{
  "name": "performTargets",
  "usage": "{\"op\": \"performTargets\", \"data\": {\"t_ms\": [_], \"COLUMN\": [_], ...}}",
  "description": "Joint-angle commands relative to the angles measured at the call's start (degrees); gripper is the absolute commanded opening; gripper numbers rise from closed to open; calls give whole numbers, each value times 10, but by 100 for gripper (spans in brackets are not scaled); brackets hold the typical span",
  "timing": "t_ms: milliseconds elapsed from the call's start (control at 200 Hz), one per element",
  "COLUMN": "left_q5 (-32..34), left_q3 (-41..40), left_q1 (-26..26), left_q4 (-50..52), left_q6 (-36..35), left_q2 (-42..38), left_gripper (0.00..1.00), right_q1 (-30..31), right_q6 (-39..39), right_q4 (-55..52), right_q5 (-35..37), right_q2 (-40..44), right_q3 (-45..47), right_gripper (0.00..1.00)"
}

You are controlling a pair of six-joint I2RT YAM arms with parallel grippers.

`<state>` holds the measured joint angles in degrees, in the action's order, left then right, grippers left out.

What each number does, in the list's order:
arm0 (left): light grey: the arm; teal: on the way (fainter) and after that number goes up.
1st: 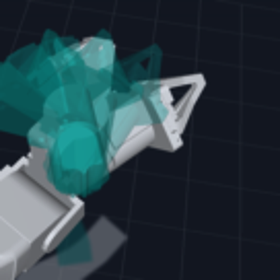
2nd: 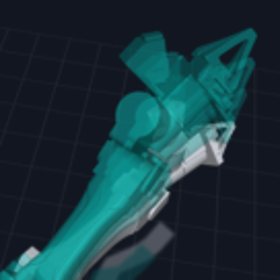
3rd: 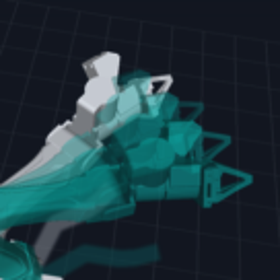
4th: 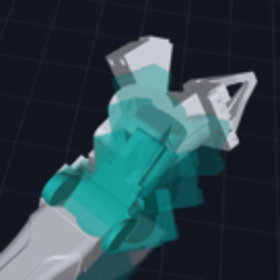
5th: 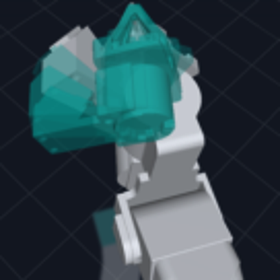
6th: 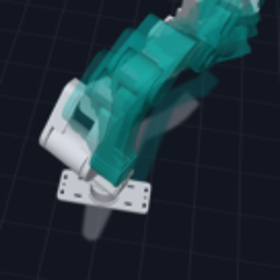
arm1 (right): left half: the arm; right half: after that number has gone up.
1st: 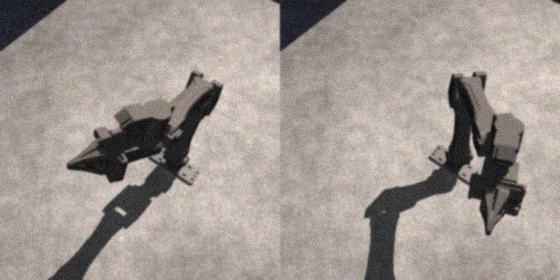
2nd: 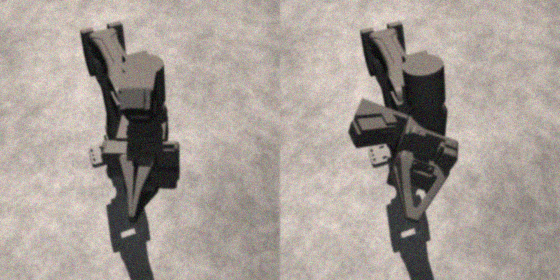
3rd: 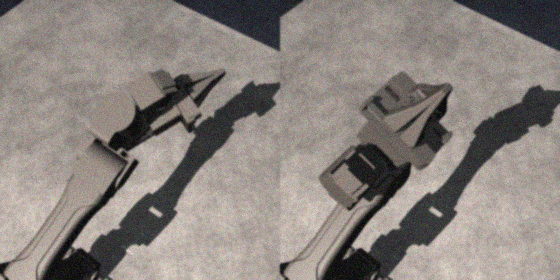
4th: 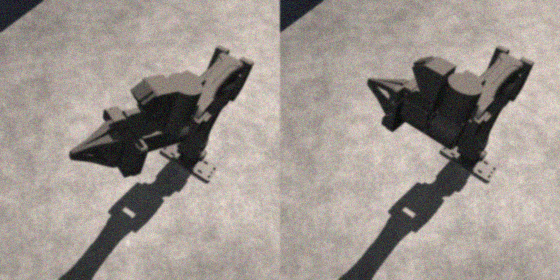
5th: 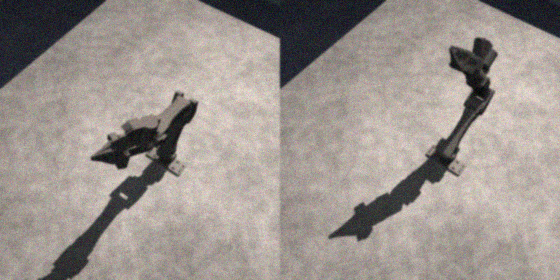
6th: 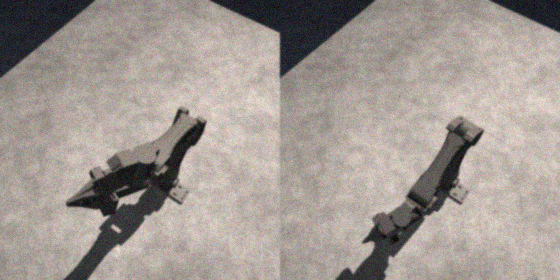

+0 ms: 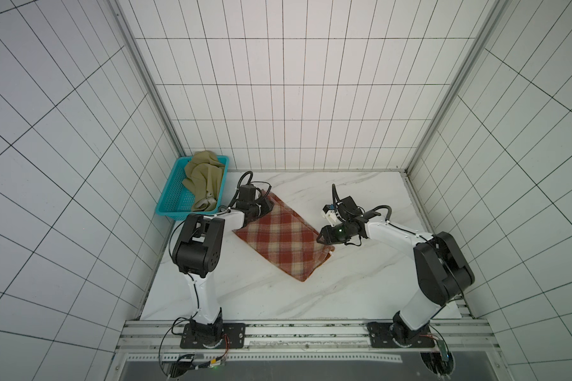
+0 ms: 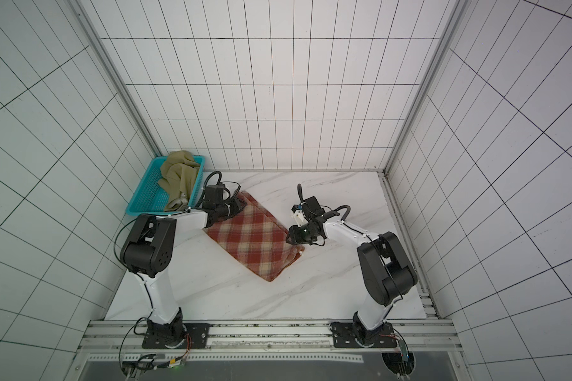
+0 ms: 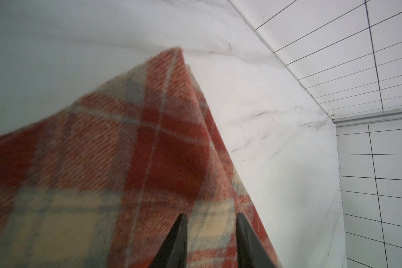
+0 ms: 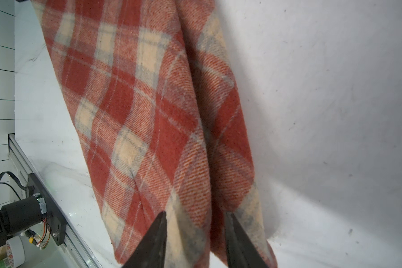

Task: Fold and stack skirts
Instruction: Smooth out the skirt at the center of the table.

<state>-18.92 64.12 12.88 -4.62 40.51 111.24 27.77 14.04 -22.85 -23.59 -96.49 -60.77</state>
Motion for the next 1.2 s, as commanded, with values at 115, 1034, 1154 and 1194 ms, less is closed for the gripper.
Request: {"op": "performTargets", "data": {"t_ms": [115, 1034, 1154, 1194], "left_q5": [-2, 54, 66, 75], "left_q3": [-16, 63, 118, 136], "left_q1": [13, -3, -8, -8], "left_q4": [3, 55, 84, 97], "left_q6": [-4, -54, -78, -89], "left_q2": [-22, -14, 18, 31], "left_gripper": [35, 31, 36, 39], "right_q1": [10, 5, 5, 4], "right_q6": [-6, 22, 22, 23], "right_q4": [-4, 4, 6, 8], "right_q5": [19, 116, 118, 116], "right_q2": [-12, 28, 20, 19], "right_q3": [-16, 39, 50, 51], "right_gripper": [29, 0, 0, 0]}}
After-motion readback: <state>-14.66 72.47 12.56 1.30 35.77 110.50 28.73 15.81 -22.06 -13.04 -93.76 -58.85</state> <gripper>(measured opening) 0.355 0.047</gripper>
